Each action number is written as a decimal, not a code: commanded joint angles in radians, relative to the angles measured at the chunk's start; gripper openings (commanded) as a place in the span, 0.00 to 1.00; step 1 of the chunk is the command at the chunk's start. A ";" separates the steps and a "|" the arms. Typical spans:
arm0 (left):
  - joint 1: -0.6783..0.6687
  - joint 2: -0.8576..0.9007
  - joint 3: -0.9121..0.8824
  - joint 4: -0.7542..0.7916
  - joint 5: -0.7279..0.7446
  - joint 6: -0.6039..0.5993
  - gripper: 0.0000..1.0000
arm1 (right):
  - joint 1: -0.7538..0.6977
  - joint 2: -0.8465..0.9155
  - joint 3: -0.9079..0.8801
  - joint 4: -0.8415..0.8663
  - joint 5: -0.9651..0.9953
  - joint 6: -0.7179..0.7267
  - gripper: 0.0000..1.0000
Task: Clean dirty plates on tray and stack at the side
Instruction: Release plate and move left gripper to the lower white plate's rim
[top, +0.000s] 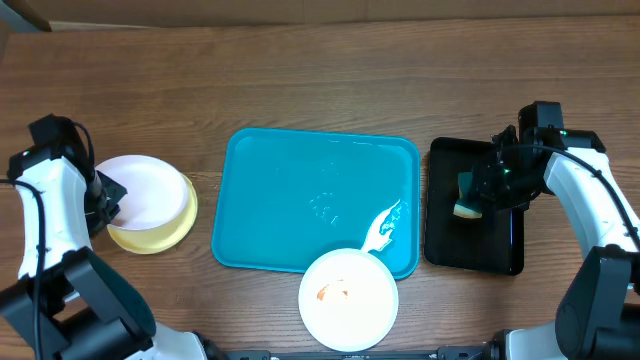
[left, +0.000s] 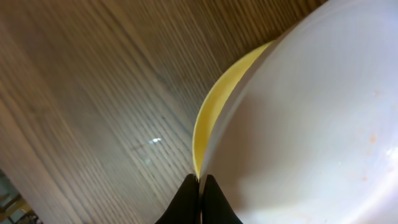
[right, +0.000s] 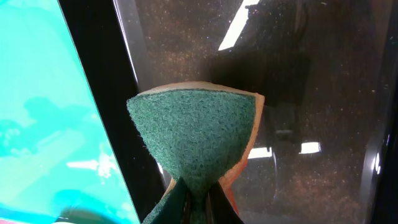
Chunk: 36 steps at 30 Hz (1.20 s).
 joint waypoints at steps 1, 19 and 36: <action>-0.002 0.015 -0.004 -0.010 0.038 0.023 0.36 | -0.001 -0.017 -0.004 0.003 -0.008 -0.008 0.04; -0.244 -0.025 0.015 0.047 0.744 0.585 0.63 | -0.001 -0.017 -0.004 0.001 -0.008 -0.008 0.04; -1.001 -0.021 0.005 0.060 0.450 0.785 0.63 | -0.001 -0.017 -0.004 -0.001 -0.008 -0.008 0.04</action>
